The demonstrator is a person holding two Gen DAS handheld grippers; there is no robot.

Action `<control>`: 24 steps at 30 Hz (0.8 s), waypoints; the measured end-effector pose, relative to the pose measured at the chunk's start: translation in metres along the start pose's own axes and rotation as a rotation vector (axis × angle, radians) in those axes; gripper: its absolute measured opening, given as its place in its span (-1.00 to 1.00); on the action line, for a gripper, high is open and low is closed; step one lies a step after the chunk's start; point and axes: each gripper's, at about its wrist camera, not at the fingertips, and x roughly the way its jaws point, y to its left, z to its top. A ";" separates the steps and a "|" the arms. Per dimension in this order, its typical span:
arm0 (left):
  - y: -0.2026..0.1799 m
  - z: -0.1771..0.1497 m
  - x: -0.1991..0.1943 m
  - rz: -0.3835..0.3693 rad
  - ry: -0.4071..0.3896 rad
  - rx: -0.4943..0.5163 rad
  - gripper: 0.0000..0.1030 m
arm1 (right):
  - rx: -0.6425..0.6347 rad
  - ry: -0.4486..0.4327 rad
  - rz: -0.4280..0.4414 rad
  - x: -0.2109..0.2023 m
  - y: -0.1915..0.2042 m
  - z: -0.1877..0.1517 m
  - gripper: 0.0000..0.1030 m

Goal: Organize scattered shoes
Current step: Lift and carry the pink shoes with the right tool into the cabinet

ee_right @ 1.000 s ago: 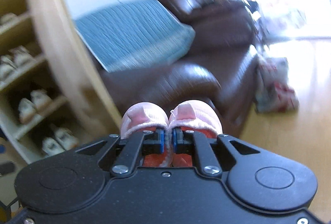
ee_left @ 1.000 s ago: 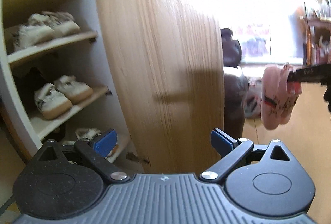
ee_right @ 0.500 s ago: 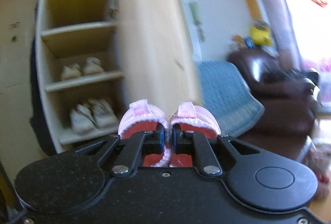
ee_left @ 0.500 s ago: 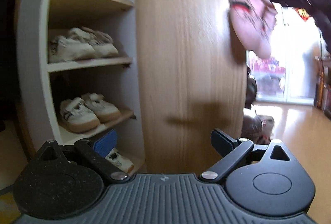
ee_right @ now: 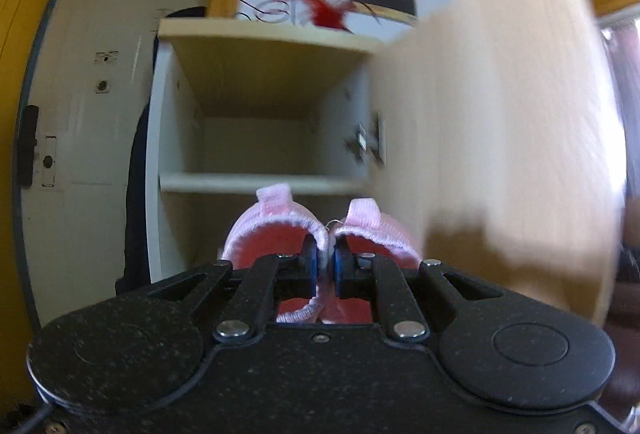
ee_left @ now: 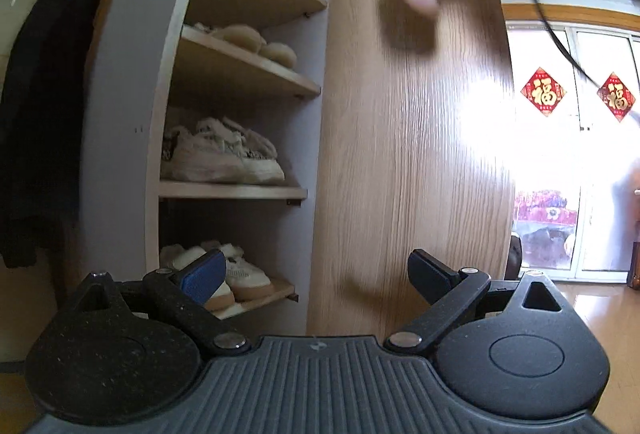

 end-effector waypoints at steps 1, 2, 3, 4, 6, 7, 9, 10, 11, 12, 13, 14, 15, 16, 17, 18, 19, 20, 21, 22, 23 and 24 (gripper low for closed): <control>0.001 0.000 0.001 -0.001 0.007 -0.005 0.91 | -0.002 -0.002 0.005 0.007 0.003 0.010 -0.82; 0.003 0.000 0.003 -0.001 0.013 -0.011 0.91 | -0.005 -0.005 0.009 0.014 0.005 0.019 -0.82; 0.005 -0.001 0.005 0.001 0.017 -0.017 0.91 | -0.007 -0.008 0.014 0.020 0.007 0.026 -0.82; 0.008 -0.001 0.007 0.004 0.020 -0.024 0.91 | -0.009 -0.011 0.020 0.027 0.009 0.033 -0.82; 0.013 -0.001 0.010 0.009 0.023 -0.041 0.91 | -0.035 -0.002 0.027 0.052 0.018 0.054 -0.82; 0.016 -0.001 0.010 0.012 0.023 -0.049 0.91 | -0.049 0.002 0.028 0.063 0.022 0.059 -0.82; 0.024 -0.001 0.011 0.029 0.019 -0.070 0.91 | -0.066 0.007 0.031 0.081 0.028 0.066 -0.82; 0.029 0.000 0.012 0.040 0.017 -0.081 0.91 | -0.069 0.008 0.029 0.086 0.029 0.068 -0.82; 0.032 0.000 0.013 0.052 0.015 -0.086 0.91 | -0.076 0.013 0.033 0.095 0.032 0.073 -0.82; 0.034 0.000 0.014 0.068 0.010 -0.078 0.91 | -0.080 0.023 0.046 0.106 0.035 0.080 -0.82; 0.036 0.001 0.015 0.085 0.004 -0.067 0.91 | -0.081 0.031 0.051 0.114 0.036 0.084 -0.82; 0.038 0.001 0.016 0.091 0.004 -0.063 0.91 | -0.082 0.039 0.056 0.121 0.037 0.087 -0.82; 0.042 0.001 0.017 0.095 0.007 -0.066 0.91 | -0.086 0.046 0.059 0.129 0.039 0.090 -0.82; 0.044 0.001 0.018 0.094 0.011 -0.079 0.91 | -0.091 0.047 0.061 0.134 0.040 0.093 -0.82; 0.047 0.000 0.019 0.094 0.018 -0.092 0.91 | -0.096 0.044 0.063 0.140 0.043 0.095 -0.82; 0.049 0.000 0.020 0.094 0.024 -0.100 0.91 | -0.097 0.040 0.066 0.148 0.046 0.098 -0.82; 0.050 -0.001 0.021 0.095 0.030 -0.105 0.91 | -0.097 0.039 0.068 0.148 0.046 0.097 -0.82; 0.051 -0.001 0.021 0.095 0.034 -0.109 0.91 | -0.106 0.039 0.071 0.154 0.049 0.099 -0.82; 0.052 -0.001 0.021 0.092 0.036 -0.112 0.91 | -0.116 0.039 0.074 0.162 0.053 0.101 -0.82; 0.053 -0.001 0.021 0.090 0.038 -0.114 0.91 | -0.121 0.041 0.074 0.166 0.055 0.102 -0.82; 0.053 -0.001 0.021 0.089 0.037 -0.113 0.91 | -0.127 0.044 0.076 0.172 0.057 0.103 -0.82; 0.054 -0.001 0.021 0.088 0.036 -0.113 0.91 | -0.131 0.046 0.079 0.178 0.058 0.104 -0.82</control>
